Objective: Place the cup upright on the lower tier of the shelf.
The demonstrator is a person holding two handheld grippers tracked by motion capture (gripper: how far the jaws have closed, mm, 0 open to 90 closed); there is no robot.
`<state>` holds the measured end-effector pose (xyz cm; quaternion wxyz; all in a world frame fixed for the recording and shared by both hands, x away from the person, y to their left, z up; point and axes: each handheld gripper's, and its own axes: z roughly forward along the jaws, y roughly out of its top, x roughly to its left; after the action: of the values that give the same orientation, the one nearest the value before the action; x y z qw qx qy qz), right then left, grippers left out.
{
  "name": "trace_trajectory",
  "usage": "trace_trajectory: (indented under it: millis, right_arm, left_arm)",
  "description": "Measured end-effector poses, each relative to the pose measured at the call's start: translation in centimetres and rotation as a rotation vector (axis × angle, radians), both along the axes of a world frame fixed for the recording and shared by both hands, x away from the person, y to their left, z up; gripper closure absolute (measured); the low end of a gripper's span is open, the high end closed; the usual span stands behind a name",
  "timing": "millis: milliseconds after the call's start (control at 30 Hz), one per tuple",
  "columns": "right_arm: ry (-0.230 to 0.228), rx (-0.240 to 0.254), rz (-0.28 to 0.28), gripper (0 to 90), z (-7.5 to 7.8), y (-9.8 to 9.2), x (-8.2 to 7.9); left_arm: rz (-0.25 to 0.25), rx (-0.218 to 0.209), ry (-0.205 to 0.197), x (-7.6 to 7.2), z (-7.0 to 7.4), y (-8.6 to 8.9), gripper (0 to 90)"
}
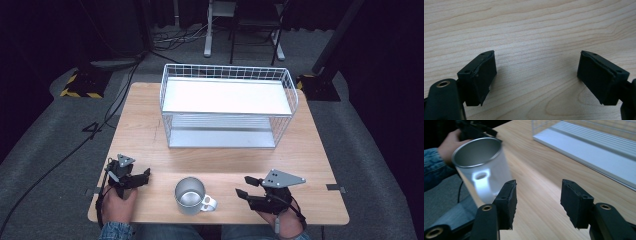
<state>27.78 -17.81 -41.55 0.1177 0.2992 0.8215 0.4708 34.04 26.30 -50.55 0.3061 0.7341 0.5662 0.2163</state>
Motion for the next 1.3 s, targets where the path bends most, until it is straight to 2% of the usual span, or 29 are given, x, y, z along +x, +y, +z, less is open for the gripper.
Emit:
trace_trajectory:
  millis: [233,367,500,667,967,1133,1300]
  right_arm:
    - [0.004,0.026,0.121,46.8,-0.4,2.5,-1.1]
    - [0.025,0.024,0.16,46.7,-0.9,3.6,-1.1]
    - [0.039,0.018,0.183,46.7,-1.5,4.6,-1.1]
    - [0.052,-0.018,0.209,48.1,-2.2,5.9,-1.0]
    - [0.057,-0.055,0.228,53.8,-3.1,7.3,-0.9]
    - [0.066,-0.076,0.229,57.5,-3.4,7.9,-0.6]
    - [0.055,-0.106,0.237,64.7,-3.5,8.5,-0.5]
  left_arm:
    - [0.0,0.0,0.0,0.0,0.0,0.0,16.0]
    - [0.001,0.0,0.0,0.0,0.0,0.0,16.1]
    - [0.001,0.0,0.0,0.0,0.0,0.0,16.1]
    - [0.001,0.0,0.0,0.0,0.0,0.0,16.1]
    - [0.001,0.0,0.0,0.0,0.0,0.0,16.1]
    - [0.0,0.0,0.0,0.0,0.0,0.0,16.1]
    - [0.001,0.0,0.0,0.0,0.0,0.0,16.1]
